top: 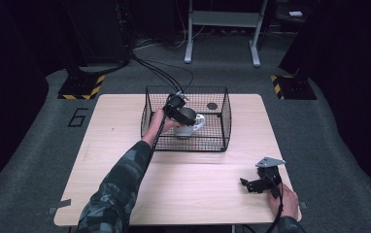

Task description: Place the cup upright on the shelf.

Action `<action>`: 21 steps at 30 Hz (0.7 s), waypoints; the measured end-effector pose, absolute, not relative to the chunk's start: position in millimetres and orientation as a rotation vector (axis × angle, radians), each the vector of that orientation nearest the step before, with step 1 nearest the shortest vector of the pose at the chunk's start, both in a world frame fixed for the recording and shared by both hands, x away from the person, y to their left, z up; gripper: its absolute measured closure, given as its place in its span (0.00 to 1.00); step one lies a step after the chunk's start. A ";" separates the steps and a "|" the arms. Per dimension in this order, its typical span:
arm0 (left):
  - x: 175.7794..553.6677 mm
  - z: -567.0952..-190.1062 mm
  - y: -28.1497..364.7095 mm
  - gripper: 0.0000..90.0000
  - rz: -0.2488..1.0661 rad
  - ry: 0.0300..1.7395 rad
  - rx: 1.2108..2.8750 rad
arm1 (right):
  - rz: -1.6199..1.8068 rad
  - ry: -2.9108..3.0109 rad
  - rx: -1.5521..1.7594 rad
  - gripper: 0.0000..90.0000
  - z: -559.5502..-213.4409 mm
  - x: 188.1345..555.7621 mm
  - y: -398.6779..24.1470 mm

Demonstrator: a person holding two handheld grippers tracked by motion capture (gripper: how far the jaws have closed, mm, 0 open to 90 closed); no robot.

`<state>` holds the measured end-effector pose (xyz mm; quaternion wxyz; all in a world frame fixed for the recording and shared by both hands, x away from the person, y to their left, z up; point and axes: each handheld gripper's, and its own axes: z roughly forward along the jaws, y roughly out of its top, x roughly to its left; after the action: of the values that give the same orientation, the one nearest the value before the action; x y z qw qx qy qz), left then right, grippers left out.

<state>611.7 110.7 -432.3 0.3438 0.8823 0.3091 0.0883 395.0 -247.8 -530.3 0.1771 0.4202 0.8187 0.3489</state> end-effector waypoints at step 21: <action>599.3 -419.2 126.2 0.03 0.259 0.802 2.249 | 0.977 2.327 1.186 0.00 -529.8 395.1 -248.4</action>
<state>599.3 126.2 -419.2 0.3615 0.8731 0.3112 0.1004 395.1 -248.4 -529.8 0.1758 0.4186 0.8216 0.3448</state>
